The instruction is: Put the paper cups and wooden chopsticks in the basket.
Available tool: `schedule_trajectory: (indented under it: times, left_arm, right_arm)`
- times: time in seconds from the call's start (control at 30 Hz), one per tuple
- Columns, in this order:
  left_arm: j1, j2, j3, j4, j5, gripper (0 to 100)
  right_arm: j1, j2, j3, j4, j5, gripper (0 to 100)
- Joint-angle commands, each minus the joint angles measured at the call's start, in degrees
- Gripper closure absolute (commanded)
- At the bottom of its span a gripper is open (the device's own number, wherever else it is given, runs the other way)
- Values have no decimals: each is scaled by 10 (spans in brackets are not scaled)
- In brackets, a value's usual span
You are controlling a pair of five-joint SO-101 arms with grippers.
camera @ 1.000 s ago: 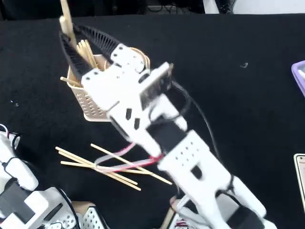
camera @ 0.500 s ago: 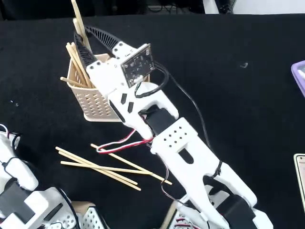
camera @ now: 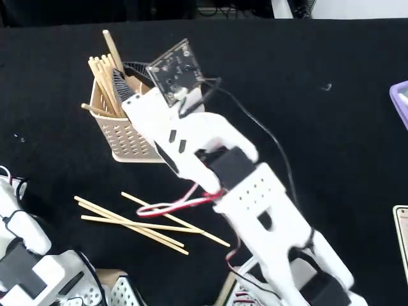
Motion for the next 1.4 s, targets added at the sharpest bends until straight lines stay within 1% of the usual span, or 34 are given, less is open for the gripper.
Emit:
schedule_trajectory:
  times: [0.0,0.07,0.17,0.27,0.33,0.43,0.5,0.57,0.63,0.73,0.77,0.83,0.9,1.03,1.13,1.27,1.37]
  left_arm:
    - [7,-6,-30,1,1,830]
    - [7,-6,-29,1,1,830]
    - [7,-6,-29,1,1,830]
    - [7,-6,-29,1,1,830]
    - [7,-6,-29,1,1,830]
    - [7,-6,-29,1,1,830]
    - [7,-5,-30,0,1,830]
    - [7,-4,-31,-1,1,830]
    - [8,-3,-31,-1,1,830]
    - [8,-3,-31,-1,1,830]
    - [8,-4,-29,-1,1,830]
    - [7,-4,-29,-1,1,830]
    - [7,-4,-29,-1,1,830]
    - [7,-4,-29,-1,1,830]
    - [7,-4,-29,-1,1,830]
    - [7,-4,-29,-1,1,830]
    - [7,-5,-30,1,1,830]
  right_arm:
    - [-5,-52,-30,39,-4,836]
    - [-4,-64,-30,50,-4,786]
    - [-5,-96,-29,85,-4,779]
    - [-8,-142,-29,152,-4,779]
    - [-8,-178,-28,214,-4,779]
    - [-7,-225,-19,362,-4,779]
    - [-17,-246,22,447,-4,779]
    - [-52,-250,98,475,1,779]
    - [-81,-240,198,447,19,777]
    - [-142,-203,344,341,85,776]
    - [-161,-183,382,302,92,776]
    - [-196,-137,424,243,84,776]
    - [-215,-83,430,209,82,775]
    - [-209,31,396,171,85,774]
    - [-186,110,348,165,92,774]
    - [-136,187,295,169,150,779]
    - [-107,218,285,170,195,781]
